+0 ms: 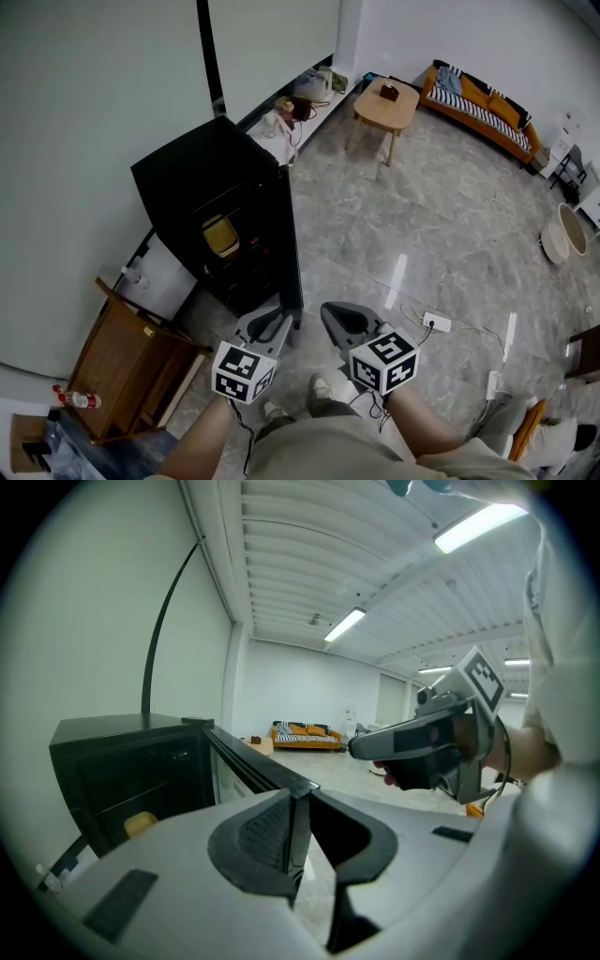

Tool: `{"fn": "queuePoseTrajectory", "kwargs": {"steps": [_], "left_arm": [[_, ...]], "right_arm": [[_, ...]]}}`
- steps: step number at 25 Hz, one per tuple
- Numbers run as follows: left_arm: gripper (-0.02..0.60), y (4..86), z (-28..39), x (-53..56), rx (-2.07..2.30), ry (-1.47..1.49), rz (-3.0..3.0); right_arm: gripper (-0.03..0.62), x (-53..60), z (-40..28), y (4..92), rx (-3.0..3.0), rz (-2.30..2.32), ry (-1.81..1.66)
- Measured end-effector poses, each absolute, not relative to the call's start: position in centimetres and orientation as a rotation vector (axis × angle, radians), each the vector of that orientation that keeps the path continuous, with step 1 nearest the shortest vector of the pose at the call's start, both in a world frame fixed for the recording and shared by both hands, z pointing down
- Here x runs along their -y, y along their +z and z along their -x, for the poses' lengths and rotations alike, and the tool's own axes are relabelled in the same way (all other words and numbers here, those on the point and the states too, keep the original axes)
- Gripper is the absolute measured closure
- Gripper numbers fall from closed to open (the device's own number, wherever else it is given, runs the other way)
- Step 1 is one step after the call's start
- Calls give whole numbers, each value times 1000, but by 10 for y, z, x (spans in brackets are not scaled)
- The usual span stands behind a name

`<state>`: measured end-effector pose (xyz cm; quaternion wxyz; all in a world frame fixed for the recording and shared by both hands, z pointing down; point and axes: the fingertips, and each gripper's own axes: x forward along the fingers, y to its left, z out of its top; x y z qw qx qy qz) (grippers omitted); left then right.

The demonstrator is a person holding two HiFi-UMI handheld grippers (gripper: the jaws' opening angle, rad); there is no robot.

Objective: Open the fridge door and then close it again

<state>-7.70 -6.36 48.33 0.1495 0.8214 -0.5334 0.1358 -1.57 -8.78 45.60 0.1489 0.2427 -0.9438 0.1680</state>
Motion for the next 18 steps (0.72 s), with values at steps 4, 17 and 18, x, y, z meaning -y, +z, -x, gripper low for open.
{"fn": "queuePoseTrajectory", "kwargs": {"steps": [4,17,18], "left_arm": [[514,475,87,69,1646,344,-2322],[474,479,85,79,1572,301,-2303],[472,479,84,80,1560,294,-2301]], "right_arm": [[597,92,12,458,2710,-698,490],[597,95,12,469,2694,-683,512],[597,96,11,470,2693,-687,514]]}}
